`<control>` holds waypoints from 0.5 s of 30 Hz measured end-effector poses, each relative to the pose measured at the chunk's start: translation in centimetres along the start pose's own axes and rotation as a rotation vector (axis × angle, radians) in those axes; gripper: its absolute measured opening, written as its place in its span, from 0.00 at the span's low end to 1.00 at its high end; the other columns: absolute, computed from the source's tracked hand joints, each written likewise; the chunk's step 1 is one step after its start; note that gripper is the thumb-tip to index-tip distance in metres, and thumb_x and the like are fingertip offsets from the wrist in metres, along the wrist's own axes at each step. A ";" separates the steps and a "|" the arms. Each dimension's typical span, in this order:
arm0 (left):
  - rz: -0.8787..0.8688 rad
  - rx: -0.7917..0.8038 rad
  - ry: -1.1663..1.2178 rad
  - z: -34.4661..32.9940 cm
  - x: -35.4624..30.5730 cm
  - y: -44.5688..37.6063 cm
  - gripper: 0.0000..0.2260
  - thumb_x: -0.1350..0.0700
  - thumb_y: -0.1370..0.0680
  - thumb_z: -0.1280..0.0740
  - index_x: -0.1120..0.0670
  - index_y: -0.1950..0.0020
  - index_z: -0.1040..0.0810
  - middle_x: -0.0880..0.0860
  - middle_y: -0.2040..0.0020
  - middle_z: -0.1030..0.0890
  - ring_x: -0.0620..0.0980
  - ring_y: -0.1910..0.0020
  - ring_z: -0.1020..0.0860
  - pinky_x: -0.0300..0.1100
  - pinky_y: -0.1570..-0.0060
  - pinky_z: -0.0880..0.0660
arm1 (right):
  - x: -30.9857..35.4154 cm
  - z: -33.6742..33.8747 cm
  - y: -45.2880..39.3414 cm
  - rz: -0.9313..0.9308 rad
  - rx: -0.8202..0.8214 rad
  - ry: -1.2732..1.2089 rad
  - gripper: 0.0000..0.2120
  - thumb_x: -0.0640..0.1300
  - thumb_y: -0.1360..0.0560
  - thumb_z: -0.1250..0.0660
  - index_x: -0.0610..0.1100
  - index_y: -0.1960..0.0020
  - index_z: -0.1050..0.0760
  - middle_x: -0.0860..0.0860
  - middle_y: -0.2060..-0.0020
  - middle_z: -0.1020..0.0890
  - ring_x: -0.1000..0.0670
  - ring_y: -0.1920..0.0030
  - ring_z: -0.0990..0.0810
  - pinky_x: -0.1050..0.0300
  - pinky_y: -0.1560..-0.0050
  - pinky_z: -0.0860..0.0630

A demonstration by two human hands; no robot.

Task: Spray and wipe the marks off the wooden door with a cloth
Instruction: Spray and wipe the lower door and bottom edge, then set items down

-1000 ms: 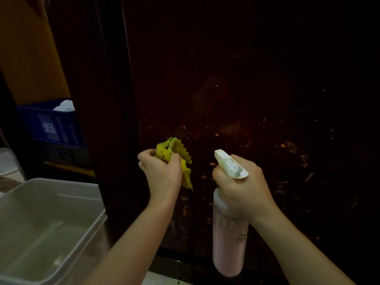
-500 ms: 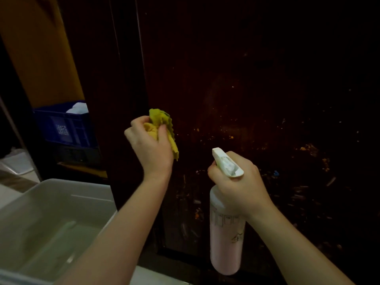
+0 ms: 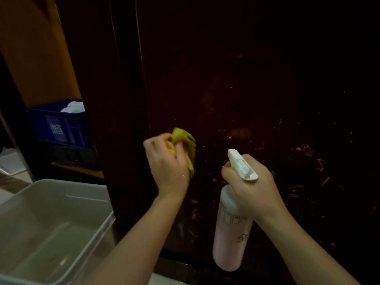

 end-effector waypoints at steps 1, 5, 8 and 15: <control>0.061 -0.058 0.035 0.6 0.5 -1.0 0.12 0.57 0.22 0.34 0.58 0.41 0.28 0.56 0.44 0.31 0.46 0.51 0.29 0.28 0.58 0.33 | -0.2 0.1 0.0 -0.010 0.001 -0.024 0.05 0.44 0.28 0.32 0.47 0.63 0.26 0.58 0.71 0.23 0.60 0.70 0.25 0.69 0.70 0.30; 0.007 -0.104 0.040 0.1 -1.4 -2.7 0.09 0.57 0.22 0.34 0.58 0.43 0.25 0.54 0.46 0.30 0.48 0.50 0.27 0.31 0.53 0.32 | 0.3 1.0 -0.1 0.048 -0.037 -0.030 0.08 0.44 0.28 0.32 0.50 0.64 0.27 0.59 0.73 0.24 0.60 0.72 0.26 0.67 0.71 0.31; -0.234 0.025 0.001 -2.6 -4.8 -0.2 0.06 0.61 0.26 0.31 0.59 0.50 0.21 0.57 0.50 0.26 0.52 0.53 0.26 0.31 0.56 0.34 | 1.1 2.0 0.0 0.113 -0.094 -0.007 0.14 0.45 0.29 0.34 0.51 0.71 0.35 0.58 0.77 0.28 0.58 0.76 0.30 0.68 0.75 0.34; -0.404 0.271 -0.016 -4.9 -5.3 4.7 0.09 0.55 0.26 0.37 0.57 0.52 0.21 0.52 0.51 0.26 0.48 0.54 0.28 0.39 0.66 0.29 | -0.1 1.9 -0.2 0.049 -0.020 0.019 0.10 0.46 0.30 0.35 0.50 0.69 0.30 0.55 0.72 0.24 0.57 0.72 0.27 0.66 0.74 0.32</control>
Point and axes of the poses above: each hand's wrist, its own y-axis away from the middle knuckle, its own z-axis out of the back of the hand, x = y × z, the point moved 10 cm from there along -y, towards the middle knuckle
